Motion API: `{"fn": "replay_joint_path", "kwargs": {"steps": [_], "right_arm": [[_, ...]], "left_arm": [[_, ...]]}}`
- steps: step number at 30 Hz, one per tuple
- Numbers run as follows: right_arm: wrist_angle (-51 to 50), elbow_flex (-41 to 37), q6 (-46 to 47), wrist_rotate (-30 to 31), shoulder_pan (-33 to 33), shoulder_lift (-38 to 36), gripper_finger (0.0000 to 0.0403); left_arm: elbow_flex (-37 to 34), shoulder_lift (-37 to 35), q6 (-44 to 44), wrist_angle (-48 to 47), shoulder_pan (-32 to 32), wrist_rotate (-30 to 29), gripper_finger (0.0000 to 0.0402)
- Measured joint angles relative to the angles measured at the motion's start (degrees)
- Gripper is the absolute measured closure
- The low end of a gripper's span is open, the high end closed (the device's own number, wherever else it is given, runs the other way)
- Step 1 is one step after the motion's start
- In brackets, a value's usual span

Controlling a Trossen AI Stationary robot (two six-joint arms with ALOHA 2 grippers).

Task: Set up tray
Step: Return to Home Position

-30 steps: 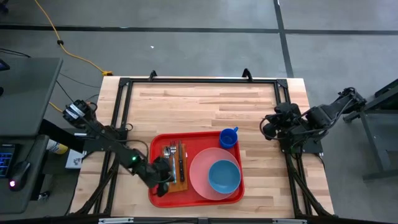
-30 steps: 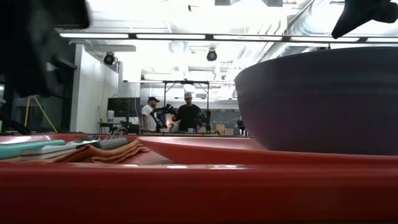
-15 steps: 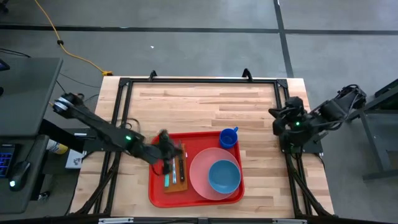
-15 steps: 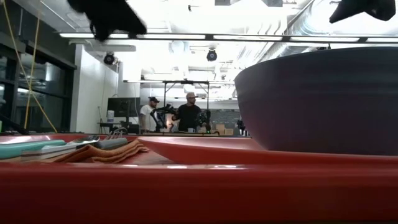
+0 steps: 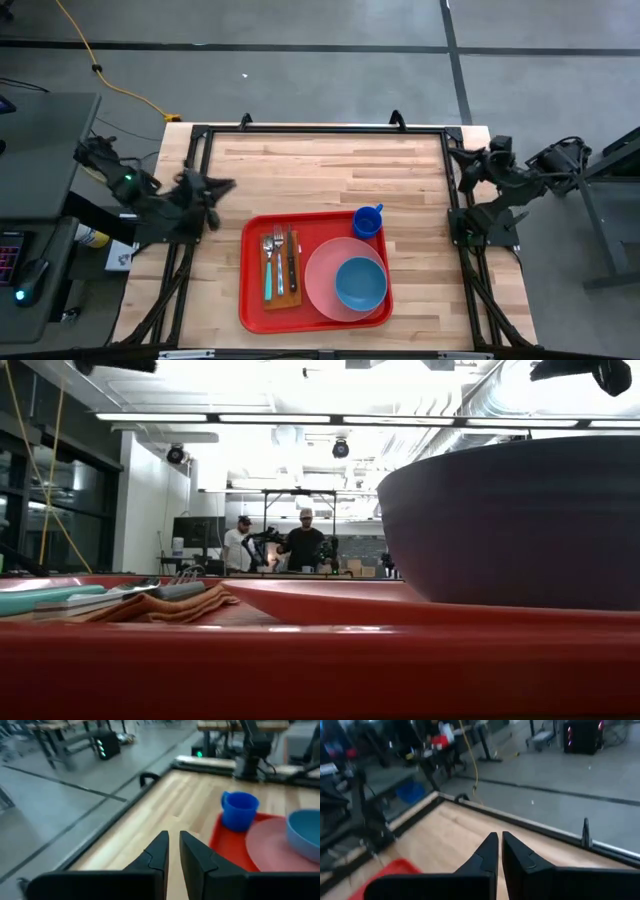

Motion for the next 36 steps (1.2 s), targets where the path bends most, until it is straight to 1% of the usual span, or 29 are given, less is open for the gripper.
{"fn": "replay_joint_path", "kwargs": {"steps": [3, 5, 8, 10, 13, 16, 19, 24, 27, 29, 32, 34, 36], "right_arm": [[3.7, -3.1, -1.7, 1.7, -0.7, -4.2, 0.0403], [6.6, -5.8, -2.6, 2.2, -1.2, -7.3, 0.0403], [12.3, -9.1, -4.4, 2.5, -2.1, -10.4, 0.0403], [15.3, -11.0, -5.7, 3.6, -2.5, -11.2, 0.0403], [17.4, -13.7, -6.9, 5.5, -3.1, -11.9, 0.0403], [22.4, -17.2, -7.2, 6.6, -3.6, -12.4, 0.0403], [30.2, -21.9, -8.9, 7.8, -3.7, -12.7, 0.0403], [46.6, -30.2, -13.8, 10.2, -3.7, -12.7, 0.0403], [56.7, -34.2, -17.8, 10.5, -3.7, -12.8, 0.0403], [64.0, -36.6, -21.6, 10.3, -3.7, -12.7, 0.0403], [74.7, -39.4, -28.5, 9.4, -3.8, -12.8, 0.0403], [81.1, -41.0, -32.7, 8.4, -3.8, -12.8, 0.0403], [87.6, -42.8, -37.0, 6.5, -3.8, -12.7, 0.0403]], "left_arm": [[0.0, -4.6, -5.2, -8.6, -3.7, -5.3, 0.0325], [0.0, -6.9, -7.6, -12.3, -5.9, -7.7, 0.0325], [0.0, -9.4, -7.2, -14.5, -8.4, -10.1, 0.0325], [0.0, -10.2, -6.2, -15.8, -9.4, -11.4, 0.0325], [0.0, -10.6, -7.7, -20.7, -10.0, -12.2, 0.0325], [-0.1, -10.6, -11.5, -24.7, -9.9, -10.6, 0.0325], [-2.1, -10.6, -12.7, -22.5, -9.9, -7.0, 0.0325], [-8.5, -10.6, -11.5, -11.9, -9.9, -1.0, 0.0325], [-13.4, -10.6, -7.2, -0.7, -9.9, 1.2, 0.0325], [-16.4, -10.6, -3.7, 7.2, -9.9, 1.3, 0.0325], [-22.1, -10.8, 3.6, 20.3, -9.7, 2.2, 0.0326], [-26.3, -11.6, 6.7, 28.1, -8.4, 3.9, 0.0332], [-30.9, -12.7, 7.4, 36.2, -6.0, 6.9, 0.0344]]}}
